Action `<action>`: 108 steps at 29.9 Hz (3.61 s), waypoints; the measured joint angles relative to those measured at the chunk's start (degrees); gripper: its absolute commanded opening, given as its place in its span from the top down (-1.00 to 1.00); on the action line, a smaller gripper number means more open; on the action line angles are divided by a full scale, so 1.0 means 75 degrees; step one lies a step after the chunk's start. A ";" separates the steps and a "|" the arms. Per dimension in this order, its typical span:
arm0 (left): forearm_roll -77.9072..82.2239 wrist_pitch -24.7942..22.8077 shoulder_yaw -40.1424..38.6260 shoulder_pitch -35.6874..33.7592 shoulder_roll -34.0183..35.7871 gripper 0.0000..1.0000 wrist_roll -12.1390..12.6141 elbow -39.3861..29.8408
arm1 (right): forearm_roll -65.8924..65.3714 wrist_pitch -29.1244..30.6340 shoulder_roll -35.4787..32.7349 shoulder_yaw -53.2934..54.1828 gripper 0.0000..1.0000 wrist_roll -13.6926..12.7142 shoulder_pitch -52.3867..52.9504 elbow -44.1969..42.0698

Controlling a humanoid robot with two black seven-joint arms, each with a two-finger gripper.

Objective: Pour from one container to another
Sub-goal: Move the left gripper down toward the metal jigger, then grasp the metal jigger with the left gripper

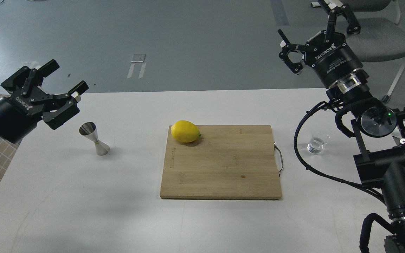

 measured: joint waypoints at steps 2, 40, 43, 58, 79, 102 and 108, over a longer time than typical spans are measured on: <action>-0.0001 0.0170 -0.0001 0.0127 0.0130 -0.95 0.0000 0.0006 | 0.0000 0.0000 0.0000 0.0000 -1.00 0.0000 0.0000 -0.0012; -0.0056 0.0251 0.0027 0.2482 0.0547 -0.95 0.0003 0.0616 | -0.0011 0.0011 0.0000 -0.0013 -1.00 0.0000 -0.0027 -0.0019; -0.0056 0.0251 0.0034 0.2578 0.0279 -0.95 0.0004 0.0819 | -0.0011 0.0011 0.0000 -0.0013 -1.00 0.0000 -0.0039 0.0002; -0.0070 0.0250 0.0395 0.2342 -0.1026 -0.95 0.0004 0.1802 | -0.0011 0.0003 0.0000 -0.0024 -1.00 0.0000 -0.0050 0.0018; -0.0062 0.0250 0.1242 0.1076 -0.2564 -0.95 0.0003 0.3222 | -0.0021 -0.0002 0.0000 -0.0011 -1.00 0.0000 -0.0022 -0.0004; -0.0108 0.0249 0.1356 0.0228 -0.3600 -0.95 0.0002 0.4753 | -0.0021 0.0001 0.0000 -0.0013 -1.00 0.0000 0.0007 -0.0004; -0.0135 0.0249 0.1356 0.0116 -0.3738 -0.95 0.0002 0.4830 | -0.0015 0.0001 0.0000 -0.0013 -1.00 0.0000 0.0010 -0.0004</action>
